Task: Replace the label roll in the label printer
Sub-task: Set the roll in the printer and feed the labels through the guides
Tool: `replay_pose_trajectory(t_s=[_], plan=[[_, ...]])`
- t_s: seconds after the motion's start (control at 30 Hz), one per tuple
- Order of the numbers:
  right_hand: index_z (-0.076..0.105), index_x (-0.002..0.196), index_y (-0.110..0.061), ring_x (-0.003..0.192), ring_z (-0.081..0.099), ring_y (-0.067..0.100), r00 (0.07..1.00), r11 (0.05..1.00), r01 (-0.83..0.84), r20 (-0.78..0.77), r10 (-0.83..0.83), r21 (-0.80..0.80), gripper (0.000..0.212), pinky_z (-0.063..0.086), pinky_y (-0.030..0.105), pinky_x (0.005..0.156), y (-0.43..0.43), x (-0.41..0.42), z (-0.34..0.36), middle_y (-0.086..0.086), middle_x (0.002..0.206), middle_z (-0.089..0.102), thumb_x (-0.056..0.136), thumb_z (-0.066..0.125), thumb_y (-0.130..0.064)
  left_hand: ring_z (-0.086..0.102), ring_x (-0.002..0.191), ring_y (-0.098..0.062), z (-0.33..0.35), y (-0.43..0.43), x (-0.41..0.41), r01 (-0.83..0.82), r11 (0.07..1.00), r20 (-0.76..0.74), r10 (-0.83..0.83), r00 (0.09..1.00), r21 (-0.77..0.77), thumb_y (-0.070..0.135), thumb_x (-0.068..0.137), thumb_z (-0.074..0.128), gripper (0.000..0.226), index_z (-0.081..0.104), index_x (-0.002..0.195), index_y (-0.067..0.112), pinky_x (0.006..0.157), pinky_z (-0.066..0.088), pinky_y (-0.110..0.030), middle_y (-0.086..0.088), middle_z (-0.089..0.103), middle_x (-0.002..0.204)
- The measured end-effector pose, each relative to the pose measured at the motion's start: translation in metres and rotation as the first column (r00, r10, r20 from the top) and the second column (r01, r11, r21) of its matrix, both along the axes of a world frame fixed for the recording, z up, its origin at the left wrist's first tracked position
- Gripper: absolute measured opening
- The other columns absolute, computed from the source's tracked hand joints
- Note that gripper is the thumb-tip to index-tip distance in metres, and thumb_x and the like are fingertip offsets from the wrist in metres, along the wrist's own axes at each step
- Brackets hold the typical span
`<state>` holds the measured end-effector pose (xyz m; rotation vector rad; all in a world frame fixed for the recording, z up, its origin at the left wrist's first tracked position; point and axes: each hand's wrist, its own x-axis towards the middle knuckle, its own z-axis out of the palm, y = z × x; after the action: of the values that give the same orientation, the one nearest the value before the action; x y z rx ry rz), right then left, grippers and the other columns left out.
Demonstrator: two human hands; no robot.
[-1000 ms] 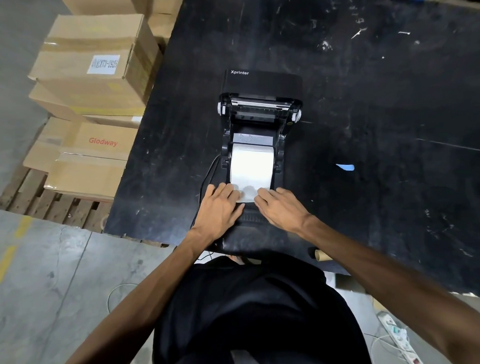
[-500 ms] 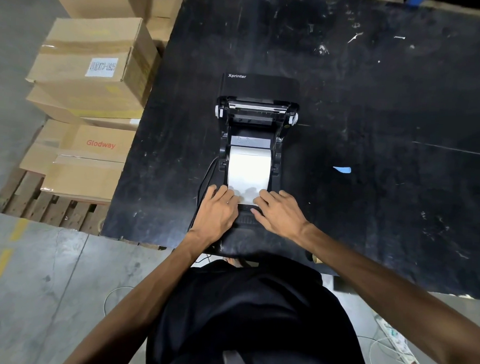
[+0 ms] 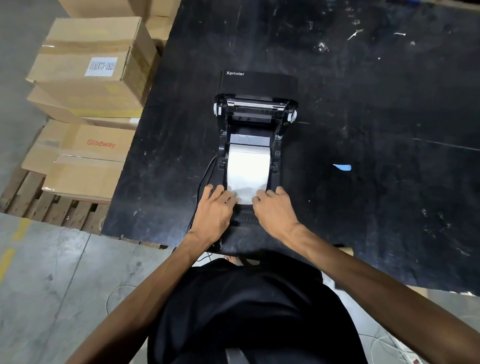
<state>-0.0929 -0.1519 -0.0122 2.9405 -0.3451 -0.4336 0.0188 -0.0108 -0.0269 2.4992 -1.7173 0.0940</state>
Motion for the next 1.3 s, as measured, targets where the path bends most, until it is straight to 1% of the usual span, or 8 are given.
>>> replay_pose_trajectory(t_s=[0.23, 0.53, 0.7, 1.0, 1.1, 1.17, 1.23, 1.3], plan=[[0.064, 0.113, -0.009, 0.090, 0.069, 0.024, 0.999, 0.999, -0.043, -0.033, 0.044, 0.003, 0.024, 0.044, 0.038, 0.092, 0.000, -0.006, 0.003, 0.006, 0.108, 0.066, 0.090, 0.064, -0.007, 0.064, 0.084, -0.029, 0.001, 0.004, -0.001, 0.017, 1.000, 0.007, -0.017, 1.000, 0.018, -0.008, 0.065, 0.078, 0.028, 0.076, 0.086, 0.010, 0.089, 0.034, -0.039, -0.005, 0.074, 0.089], [0.069, 0.098, -0.010, 0.066, 0.071, 0.020, 0.997, 0.998, -0.013, 0.079, 0.008, 0.061, 0.023, 0.051, 0.034, 0.078, 0.002, -0.023, 0.001, 0.005, 0.092, 0.070, 0.077, 0.072, -0.005, 0.054, 0.086, -0.026, -0.005, 0.007, 0.001, 0.040, 0.999, -0.033, -0.039, 0.999, 0.012, -0.010, 0.057, 0.080, 0.037, 0.076, 0.087, 0.011, 0.088, 0.034, -0.038, -0.006, 0.070, 0.088], [0.071, 0.075, -0.009, 0.046, 0.063, 0.020, 0.972, 0.996, -0.004, 0.233, -0.018, 0.095, 0.026, 0.051, 0.029, 0.059, 0.004, -0.029, 0.003, 0.005, 0.074, 0.069, 0.056, 0.087, -0.003, 0.054, 0.083, -0.025, -0.004, 0.011, -0.003, 0.050, 0.999, -0.078, -0.051, 0.996, -0.008, -0.010, 0.065, 0.077, 0.029, 0.074, 0.085, 0.010, 0.085, 0.035, -0.037, -0.006, 0.068, 0.085], [0.066, 0.079, -0.010, 0.072, 0.059, 0.026, 0.901, 0.964, 0.088, 0.393, -0.184, 0.249, 0.008, 0.050, 0.039, 0.065, 0.024, -0.050, -0.002, 0.006, 0.080, 0.061, 0.082, 0.073, -0.007, 0.062, 0.079, -0.027, 0.006, 0.030, -0.012, -0.011, 0.996, -0.277, -0.013, 0.961, -0.084, -0.007, 0.075, 0.075, 0.018, 0.074, 0.084, 0.008, 0.075, 0.038, -0.032, -0.005, 0.068, 0.083], [0.067, 0.092, -0.015, 0.071, 0.057, 0.021, 0.863, 0.880, 0.195, 0.350, -0.364, 0.434, 0.002, 0.050, 0.035, 0.061, 0.032, -0.059, -0.001, 0.003, 0.086, 0.058, 0.093, 0.066, -0.015, 0.060, 0.086, -0.023, 0.010, 0.038, -0.018, -0.155, 0.984, -0.423, 0.101, 0.900, -0.094, -0.001, 0.083, 0.074, 0.016, 0.078, 0.089, 0.014, 0.077, 0.043, -0.032, -0.003, 0.065, 0.091], [0.062, 0.098, -0.022, 0.063, 0.050, 0.015, 0.828, 0.786, 0.266, 0.286, -0.483, 0.557, 0.004, 0.042, 0.028, 0.055, 0.039, -0.066, -0.001, -0.006, 0.084, 0.052, 0.099, 0.059, -0.021, 0.059, 0.090, -0.018, 0.012, 0.043, -0.022, -0.275, 0.960, -0.533, 0.206, 0.821, -0.052, 0.004, 0.086, 0.074, 0.017, 0.081, 0.091, 0.018, 0.082, 0.046, -0.031, -0.002, 0.062, 0.095], [0.057, 0.098, -0.027, 0.059, 0.048, 0.013, 0.809, 0.723, 0.287, 0.246, -0.534, 0.629, 0.005, 0.037, 0.026, 0.054, 0.045, -0.072, -0.004, -0.011, 0.081, 0.048, 0.100, 0.055, -0.023, 0.059, 0.084, -0.009, 0.016, 0.045, -0.028, -0.376, 0.926, -0.653, 0.298, 0.696, 0.023, 0.006, 0.086, 0.074, 0.019, 0.082, 0.091, 0.022, 0.080, 0.049, -0.025, 0.004, 0.061, 0.093], [0.056, 0.095, -0.029, 0.061, 0.057, 0.014, 0.789, 0.646, 0.300, 0.197, -0.581, 0.702, 0.010, 0.043, 0.029, 0.053, 0.049, -0.077, -0.008, -0.009, 0.082, 0.055, 0.099, 0.057, -0.020, 0.063, 0.070, 0.001, 0.019, 0.045, -0.033, -0.450, 0.885, -0.771, 0.368, 0.520, 0.119, 0.005, 0.085, 0.074, 0.020, 0.081, 0.086, 0.023, 0.074, 0.055, -0.020, 0.015, 0.067, 0.083]])
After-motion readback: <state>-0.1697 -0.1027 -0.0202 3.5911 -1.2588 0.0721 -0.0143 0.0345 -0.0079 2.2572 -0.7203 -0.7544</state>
